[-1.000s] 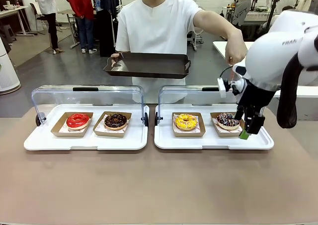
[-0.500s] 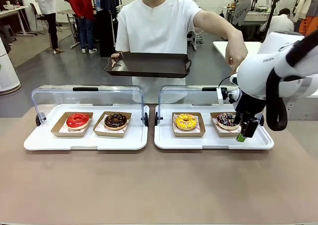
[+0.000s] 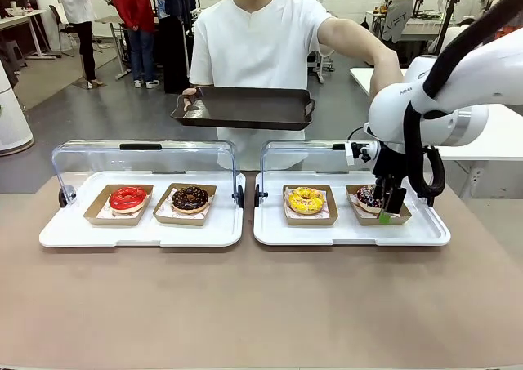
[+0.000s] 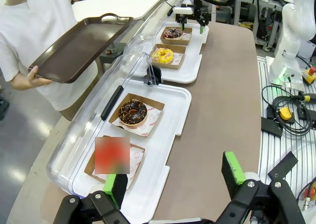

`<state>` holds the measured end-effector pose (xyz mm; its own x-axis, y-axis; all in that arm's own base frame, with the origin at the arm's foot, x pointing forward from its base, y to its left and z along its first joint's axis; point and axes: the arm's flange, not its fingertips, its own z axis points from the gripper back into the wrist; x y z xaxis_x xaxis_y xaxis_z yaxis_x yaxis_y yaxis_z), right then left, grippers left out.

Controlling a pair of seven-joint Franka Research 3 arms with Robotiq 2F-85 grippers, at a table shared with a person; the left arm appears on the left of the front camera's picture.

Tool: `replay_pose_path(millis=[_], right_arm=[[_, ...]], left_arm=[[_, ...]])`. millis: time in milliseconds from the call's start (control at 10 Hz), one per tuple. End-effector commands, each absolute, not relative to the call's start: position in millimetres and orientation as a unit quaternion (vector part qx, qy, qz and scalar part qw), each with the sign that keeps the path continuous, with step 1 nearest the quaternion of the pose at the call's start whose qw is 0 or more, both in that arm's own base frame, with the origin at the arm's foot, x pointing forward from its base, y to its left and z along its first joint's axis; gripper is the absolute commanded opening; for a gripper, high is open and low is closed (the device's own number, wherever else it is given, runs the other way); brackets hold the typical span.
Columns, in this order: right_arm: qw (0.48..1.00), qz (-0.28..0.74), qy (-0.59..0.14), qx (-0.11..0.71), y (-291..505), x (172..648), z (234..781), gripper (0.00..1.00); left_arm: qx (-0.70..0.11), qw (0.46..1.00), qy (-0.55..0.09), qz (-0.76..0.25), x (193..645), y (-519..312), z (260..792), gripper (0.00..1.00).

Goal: Provide the desired donut to the person.
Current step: Pick up and lift the Paper togo box containing the Donut pointed at by the person.

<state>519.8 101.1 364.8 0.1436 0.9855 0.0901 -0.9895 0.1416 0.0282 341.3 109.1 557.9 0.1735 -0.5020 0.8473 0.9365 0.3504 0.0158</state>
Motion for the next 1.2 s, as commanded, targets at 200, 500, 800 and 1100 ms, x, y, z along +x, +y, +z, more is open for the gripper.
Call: replay_pose_path(millis=[200, 500, 800, 1100], right_arm=[[0.755, 0.654, -0.025, 0.04, 101, 520, 365, 1.0], [0.755, 0.654, -0.025, 0.04, 101, 520, 365, 1.0], [0.753, 0.656, -0.032, 0.049, 101, 515, 363, 1.0], [0.74, 0.671, -0.032, 0.042, 102, 508, 355, 1.0]], left_arm=[[-0.274, 0.71, -0.412, -0.501, 341, 109, 558, 1.0], [-0.274, 0.71, -0.412, -0.501, 341, 109, 558, 1.0], [-0.274, 0.71, -0.412, -0.501, 341, 109, 558, 1.0], [-0.274, 0.71, -0.412, -0.501, 341, 109, 558, 1.0]])
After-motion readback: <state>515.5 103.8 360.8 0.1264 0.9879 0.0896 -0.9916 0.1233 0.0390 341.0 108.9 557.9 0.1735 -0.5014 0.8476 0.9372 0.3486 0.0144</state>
